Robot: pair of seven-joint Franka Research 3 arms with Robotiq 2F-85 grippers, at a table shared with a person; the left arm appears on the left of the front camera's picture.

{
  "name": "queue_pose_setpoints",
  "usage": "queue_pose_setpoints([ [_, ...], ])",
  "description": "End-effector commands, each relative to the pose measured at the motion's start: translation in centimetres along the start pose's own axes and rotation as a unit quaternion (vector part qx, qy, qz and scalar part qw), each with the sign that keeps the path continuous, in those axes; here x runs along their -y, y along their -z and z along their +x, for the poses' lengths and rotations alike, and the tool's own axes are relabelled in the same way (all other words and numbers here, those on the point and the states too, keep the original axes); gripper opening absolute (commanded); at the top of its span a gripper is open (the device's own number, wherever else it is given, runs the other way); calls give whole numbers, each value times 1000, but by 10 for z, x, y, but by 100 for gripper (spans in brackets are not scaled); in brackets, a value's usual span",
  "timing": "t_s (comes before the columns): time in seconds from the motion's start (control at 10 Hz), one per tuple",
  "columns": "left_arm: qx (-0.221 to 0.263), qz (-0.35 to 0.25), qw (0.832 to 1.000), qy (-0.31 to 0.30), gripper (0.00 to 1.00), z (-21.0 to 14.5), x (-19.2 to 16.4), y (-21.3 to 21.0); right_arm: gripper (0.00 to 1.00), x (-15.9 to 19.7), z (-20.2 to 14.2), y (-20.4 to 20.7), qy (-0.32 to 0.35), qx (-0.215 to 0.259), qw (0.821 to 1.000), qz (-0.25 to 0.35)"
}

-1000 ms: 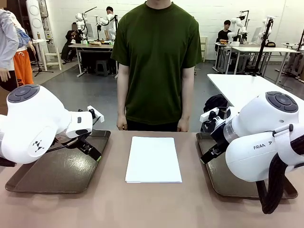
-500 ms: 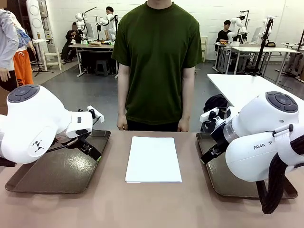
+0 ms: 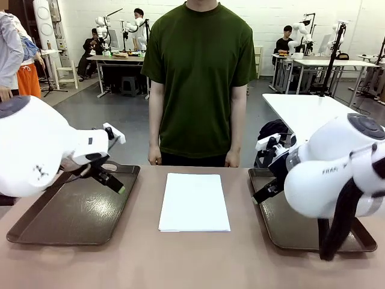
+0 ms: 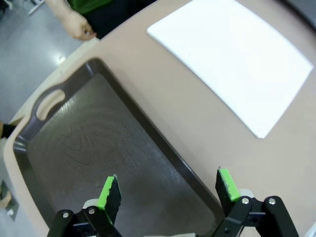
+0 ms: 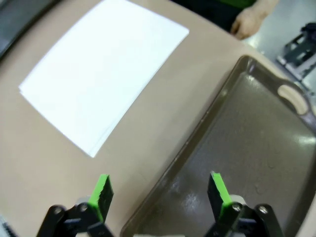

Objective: Sort the A4 documents.
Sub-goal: Receive the A4 Paper.

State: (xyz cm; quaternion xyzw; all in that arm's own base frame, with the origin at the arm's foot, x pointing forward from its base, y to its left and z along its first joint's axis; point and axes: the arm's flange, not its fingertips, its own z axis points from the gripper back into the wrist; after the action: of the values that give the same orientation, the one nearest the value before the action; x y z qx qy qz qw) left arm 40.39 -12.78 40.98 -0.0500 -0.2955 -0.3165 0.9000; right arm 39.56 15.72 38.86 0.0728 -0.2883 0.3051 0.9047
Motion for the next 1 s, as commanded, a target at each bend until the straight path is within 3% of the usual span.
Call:
queue_pose_setpoints([
  [0.0, 26, -65, 998, -4, 100, -38, -29, -44, 100, 48, -38, -35, 8, 38, 997, 74],
  [0.5, 51, -125, 991, -1, 100, -61, -74, -87, 100, 115, -67, -101, 38, 94, 986, 129],
  [0.9, 77, -170, 980, -67, 100, -77, -92, -109, 100, 129, -76, -136, 26, 139, 985, 95],
])
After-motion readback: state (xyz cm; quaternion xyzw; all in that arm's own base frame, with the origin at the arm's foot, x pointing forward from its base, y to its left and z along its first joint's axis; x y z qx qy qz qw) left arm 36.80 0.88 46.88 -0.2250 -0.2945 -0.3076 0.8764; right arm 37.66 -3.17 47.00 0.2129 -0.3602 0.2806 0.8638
